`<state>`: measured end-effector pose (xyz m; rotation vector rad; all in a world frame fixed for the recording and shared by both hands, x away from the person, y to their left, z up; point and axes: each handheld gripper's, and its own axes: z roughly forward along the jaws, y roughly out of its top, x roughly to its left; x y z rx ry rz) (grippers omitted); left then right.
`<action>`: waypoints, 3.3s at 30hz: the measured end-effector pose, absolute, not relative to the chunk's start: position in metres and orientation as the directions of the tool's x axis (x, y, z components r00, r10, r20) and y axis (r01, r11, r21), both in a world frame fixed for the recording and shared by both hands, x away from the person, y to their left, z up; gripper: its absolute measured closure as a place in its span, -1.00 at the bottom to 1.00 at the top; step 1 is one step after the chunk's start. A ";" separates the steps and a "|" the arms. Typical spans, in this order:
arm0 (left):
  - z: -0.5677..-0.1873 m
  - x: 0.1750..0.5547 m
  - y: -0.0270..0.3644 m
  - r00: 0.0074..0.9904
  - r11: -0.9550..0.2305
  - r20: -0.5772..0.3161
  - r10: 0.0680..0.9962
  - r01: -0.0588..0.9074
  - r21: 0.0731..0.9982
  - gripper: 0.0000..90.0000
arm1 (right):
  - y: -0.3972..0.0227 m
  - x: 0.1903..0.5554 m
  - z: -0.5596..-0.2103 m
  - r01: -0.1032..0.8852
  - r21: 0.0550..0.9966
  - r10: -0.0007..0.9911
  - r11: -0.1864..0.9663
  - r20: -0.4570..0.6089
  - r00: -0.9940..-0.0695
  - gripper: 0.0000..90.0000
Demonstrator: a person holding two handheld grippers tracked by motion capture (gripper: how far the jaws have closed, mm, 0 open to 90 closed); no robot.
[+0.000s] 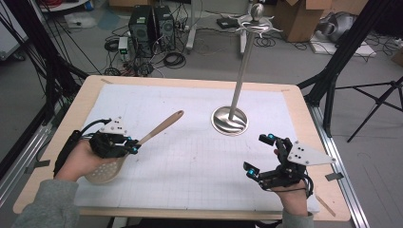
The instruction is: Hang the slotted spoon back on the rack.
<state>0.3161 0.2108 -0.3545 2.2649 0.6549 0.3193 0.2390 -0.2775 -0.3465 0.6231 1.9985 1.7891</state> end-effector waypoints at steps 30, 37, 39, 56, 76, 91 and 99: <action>-0.305 0.327 0.180 0.847 -0.477 -0.019 0.531 0.318 0.819 0.73 | -0.287 0.238 -0.348 0.070 0.995 0.593 0.077 0.011 -0.805 -0.98; -0.300 0.329 0.177 0.841 -0.456 -0.023 0.541 0.317 0.832 0.73 | -0.290 0.236 -0.346 0.068 0.996 0.598 0.065 0.016 -0.802 -0.98; -0.298 0.329 0.176 0.841 -0.452 -0.022 0.541 0.313 0.835 0.73 | -0.290 0.236 -0.346 0.065 0.996 0.598 0.064 0.014 -0.801 -0.98; -0.281 0.335 0.160 0.850 -0.432 -0.019 0.526 0.286 0.855 0.73 | -0.289 0.235 -0.345 0.057 0.997 0.592 0.060 0.010 -0.806 -0.98; -0.255 0.345 0.139 0.861 -0.425 0.003 0.509 0.249 0.870 0.73 | -0.299 0.233 -0.346 0.051 0.998 0.603 0.032 0.021 -0.798 -0.98; -0.234 0.355 0.126 0.872 -0.446 0.027 0.488 0.222 0.867 0.73 | -0.305 0.225 -0.346 0.054 0.998 0.611 0.021 0.030 -0.791 -0.98; -0.222 0.363 0.122 0.872 -0.438 0.014 0.489 0.231 0.869 0.73 | -0.310 0.217 -0.346 0.060 0.998 0.625 0.023 0.033 -0.780 -0.98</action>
